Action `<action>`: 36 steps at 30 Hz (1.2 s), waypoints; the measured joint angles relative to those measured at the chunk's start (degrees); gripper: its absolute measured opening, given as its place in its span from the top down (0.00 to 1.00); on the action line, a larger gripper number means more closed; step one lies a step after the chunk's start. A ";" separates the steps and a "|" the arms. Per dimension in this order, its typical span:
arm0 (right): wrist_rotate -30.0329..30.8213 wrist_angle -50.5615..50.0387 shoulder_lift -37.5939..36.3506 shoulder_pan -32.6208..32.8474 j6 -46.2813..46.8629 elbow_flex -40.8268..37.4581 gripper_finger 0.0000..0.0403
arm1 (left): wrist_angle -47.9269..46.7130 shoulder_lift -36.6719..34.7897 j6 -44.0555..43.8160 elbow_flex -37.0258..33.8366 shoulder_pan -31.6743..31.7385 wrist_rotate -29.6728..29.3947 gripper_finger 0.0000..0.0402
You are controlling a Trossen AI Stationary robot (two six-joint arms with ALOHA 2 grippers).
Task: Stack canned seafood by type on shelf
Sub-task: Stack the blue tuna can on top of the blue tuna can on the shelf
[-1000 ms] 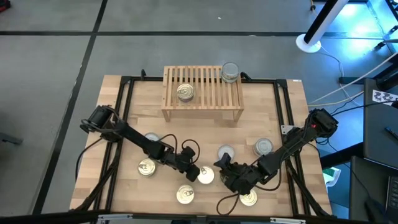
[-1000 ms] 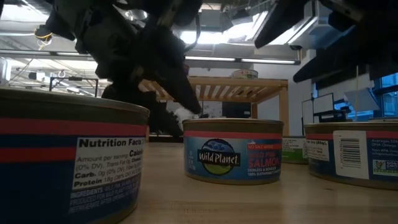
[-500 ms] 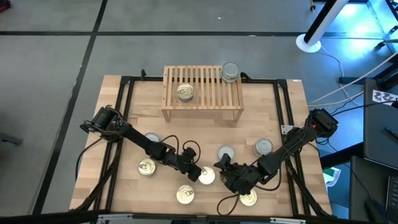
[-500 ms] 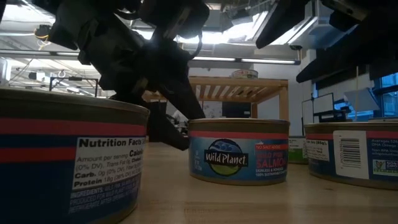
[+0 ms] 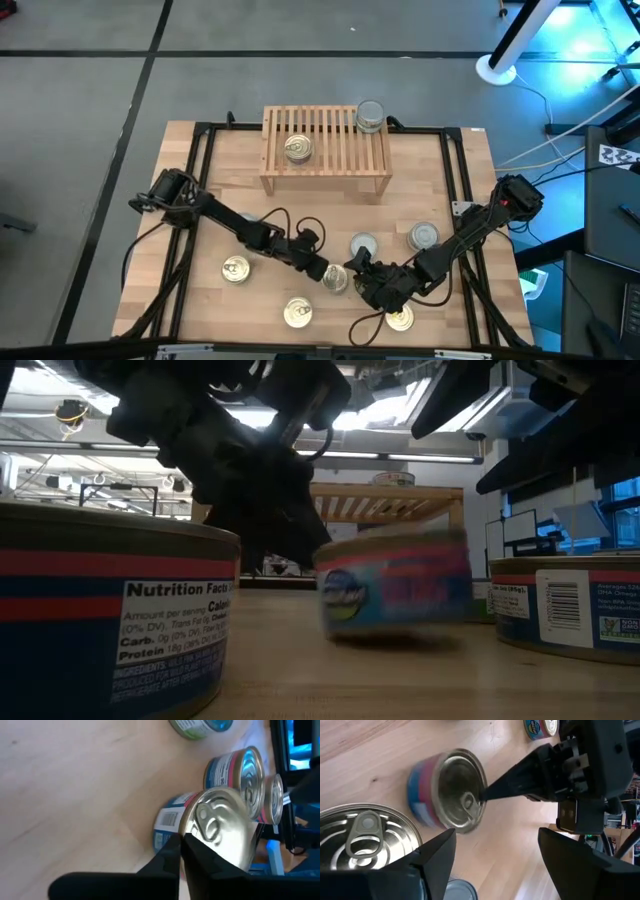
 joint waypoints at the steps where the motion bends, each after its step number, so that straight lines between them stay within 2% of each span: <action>1: 0.00 -0.01 0.00 0.00 0.00 0.00 0.30 | -0.06 0.01 0.00 -0.04 0.24 0.00 0.99; 6: -0.42 -0.04 0.00 -0.45 -0.05 0.00 0.30 | -1.44 0.39 0.00 -0.28 1.55 1.42 1.00; 11: -4.58 -0.10 0.00 -1.54 0.01 0.00 0.30 | -1.06 0.37 0.23 -0.33 2.61 1.96 1.00; 20: -8.22 1.07 0.04 -3.76 0.33 0.00 0.30 | -0.67 0.35 0.24 -0.31 2.64 3.01 1.00; 30: -19.99 7.20 0.04 -9.44 0.56 0.00 0.30 | -0.30 0.26 0.24 -0.20 2.66 2.99 1.00; 36: -27.66 9.00 0.04 -13.27 4.43 0.00 0.30 | -0.30 0.22 0.24 -0.20 2.66 2.99 1.00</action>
